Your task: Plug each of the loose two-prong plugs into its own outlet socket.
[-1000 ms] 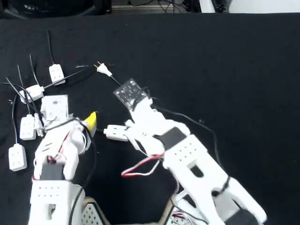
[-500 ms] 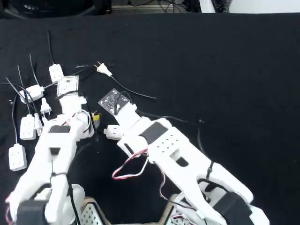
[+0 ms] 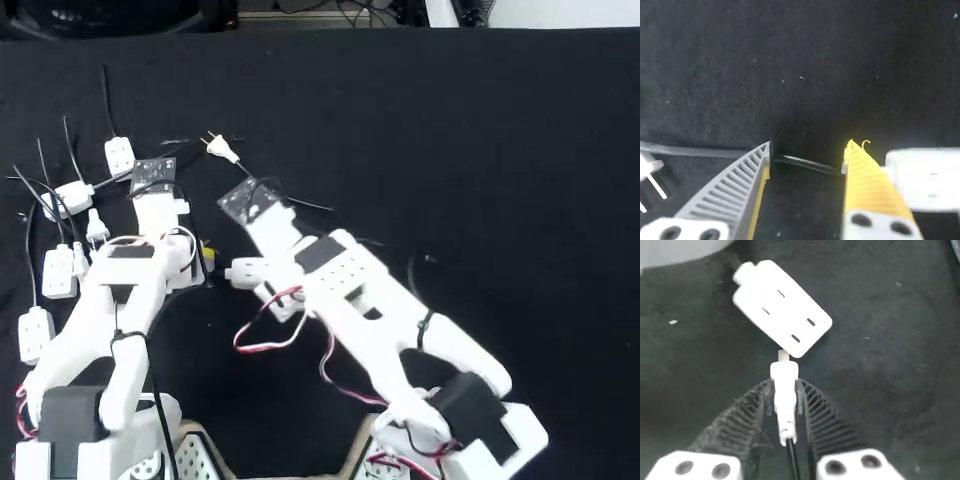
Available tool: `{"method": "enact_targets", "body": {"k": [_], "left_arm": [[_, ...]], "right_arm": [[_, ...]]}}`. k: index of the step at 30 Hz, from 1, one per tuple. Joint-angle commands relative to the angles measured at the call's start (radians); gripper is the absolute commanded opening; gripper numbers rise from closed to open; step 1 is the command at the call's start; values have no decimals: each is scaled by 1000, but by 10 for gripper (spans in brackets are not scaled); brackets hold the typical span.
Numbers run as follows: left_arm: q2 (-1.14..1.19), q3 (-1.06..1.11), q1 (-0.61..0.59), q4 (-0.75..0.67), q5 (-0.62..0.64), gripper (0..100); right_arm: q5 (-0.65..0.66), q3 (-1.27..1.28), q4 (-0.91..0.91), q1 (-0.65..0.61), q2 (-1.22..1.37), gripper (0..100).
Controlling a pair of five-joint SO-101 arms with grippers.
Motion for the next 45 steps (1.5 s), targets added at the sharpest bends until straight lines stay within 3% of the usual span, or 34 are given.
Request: {"method": "enact_targets", "body": {"k": [1, 6, 13, 17, 25, 32, 39, 45], "left_arm": [[0, -64, -2, 61, -95, 238], [-2, -73, -1, 129, -147, 238], [-11, -73, 127, 253, -249, 238], [-12, -74, 142, 282, -267, 238], [-12, -136, -2, 288, -259, 238], [-2, -217, -166, 281, -61, 238], [-2, -219, -239, 236, -15, 238], [-2, -211, -277, 219, -14, 238]], "right_arm": [[-6, -56, -43, 44, 2, 11], [-6, -58, -44, 49, -1, 11], [-5, -61, -61, 51, -1, 11], [23, -61, -61, 51, -1, 11], [87, -64, -40, 78, -33, 11], [241, -257, 183, 72, -108, 11], [353, -645, 511, 72, 159, 11], [351, -809, 566, 71, 367, 11]]}}
